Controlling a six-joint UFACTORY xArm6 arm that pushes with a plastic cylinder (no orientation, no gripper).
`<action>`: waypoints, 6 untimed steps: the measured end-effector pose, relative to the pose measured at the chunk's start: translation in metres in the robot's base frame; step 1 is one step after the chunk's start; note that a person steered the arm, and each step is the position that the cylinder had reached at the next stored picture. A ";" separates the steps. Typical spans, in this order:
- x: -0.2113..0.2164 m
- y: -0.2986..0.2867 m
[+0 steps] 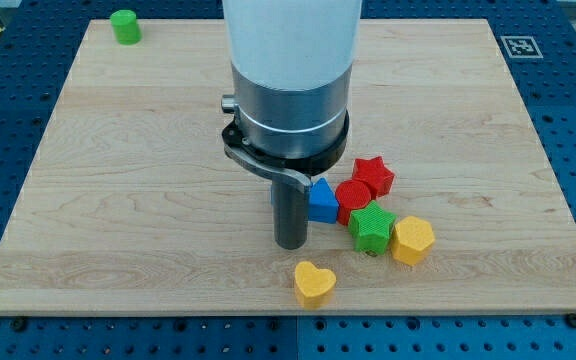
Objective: Push the red blocks upwards
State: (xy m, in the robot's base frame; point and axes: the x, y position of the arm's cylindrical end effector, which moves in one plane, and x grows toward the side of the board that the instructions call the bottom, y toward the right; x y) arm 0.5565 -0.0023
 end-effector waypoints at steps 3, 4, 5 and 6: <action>0.000 0.011; -0.003 0.019; -0.007 0.044; -0.018 0.065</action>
State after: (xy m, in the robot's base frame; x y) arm 0.5386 0.0628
